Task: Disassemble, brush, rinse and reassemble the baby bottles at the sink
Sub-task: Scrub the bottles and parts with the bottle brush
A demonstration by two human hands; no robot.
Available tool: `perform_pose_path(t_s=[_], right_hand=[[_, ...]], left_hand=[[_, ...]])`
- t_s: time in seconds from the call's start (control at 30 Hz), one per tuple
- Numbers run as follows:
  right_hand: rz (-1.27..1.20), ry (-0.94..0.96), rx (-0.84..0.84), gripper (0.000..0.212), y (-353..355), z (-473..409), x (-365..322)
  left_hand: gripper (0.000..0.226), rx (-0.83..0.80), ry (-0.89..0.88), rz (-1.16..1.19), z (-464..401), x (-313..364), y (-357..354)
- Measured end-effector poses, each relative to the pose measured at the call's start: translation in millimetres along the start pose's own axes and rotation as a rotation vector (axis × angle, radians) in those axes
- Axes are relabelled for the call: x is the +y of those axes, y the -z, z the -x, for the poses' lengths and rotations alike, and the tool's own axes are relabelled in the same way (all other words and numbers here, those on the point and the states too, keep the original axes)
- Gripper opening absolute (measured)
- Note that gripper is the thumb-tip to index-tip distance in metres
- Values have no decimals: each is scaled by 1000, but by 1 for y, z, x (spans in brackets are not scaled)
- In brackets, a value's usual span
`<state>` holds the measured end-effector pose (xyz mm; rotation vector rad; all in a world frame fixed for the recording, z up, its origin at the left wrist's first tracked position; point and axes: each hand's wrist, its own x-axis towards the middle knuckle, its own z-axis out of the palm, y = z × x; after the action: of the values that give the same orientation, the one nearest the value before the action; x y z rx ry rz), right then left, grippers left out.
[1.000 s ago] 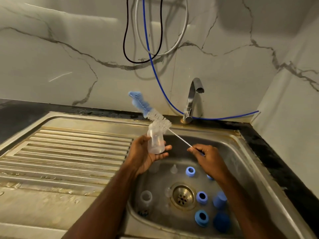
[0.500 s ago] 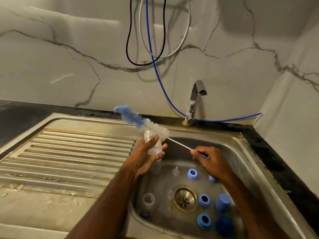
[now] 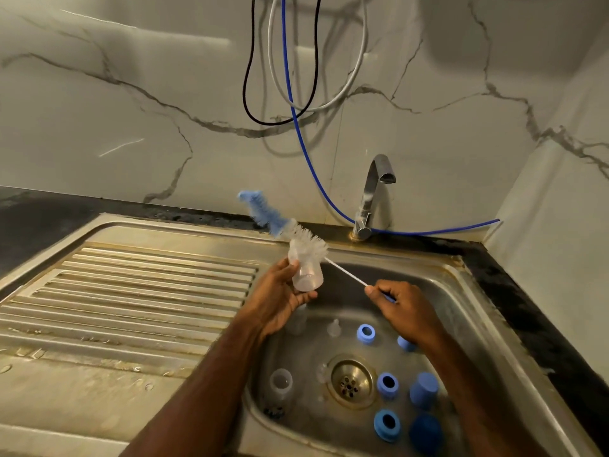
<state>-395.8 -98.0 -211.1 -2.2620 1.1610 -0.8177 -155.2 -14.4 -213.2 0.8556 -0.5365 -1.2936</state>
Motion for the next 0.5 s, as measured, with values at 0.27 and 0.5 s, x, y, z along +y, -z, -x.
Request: perform_pose_path(t_s=[0.27,0.5], right_hand=[[32,-36,57,37,6,1,7],[26,-71,47,40,11,0,16]], left_hand=[[43,-38,-8,-117,1,-1,-1],[42,-72,-22,-113,1,1,4]])
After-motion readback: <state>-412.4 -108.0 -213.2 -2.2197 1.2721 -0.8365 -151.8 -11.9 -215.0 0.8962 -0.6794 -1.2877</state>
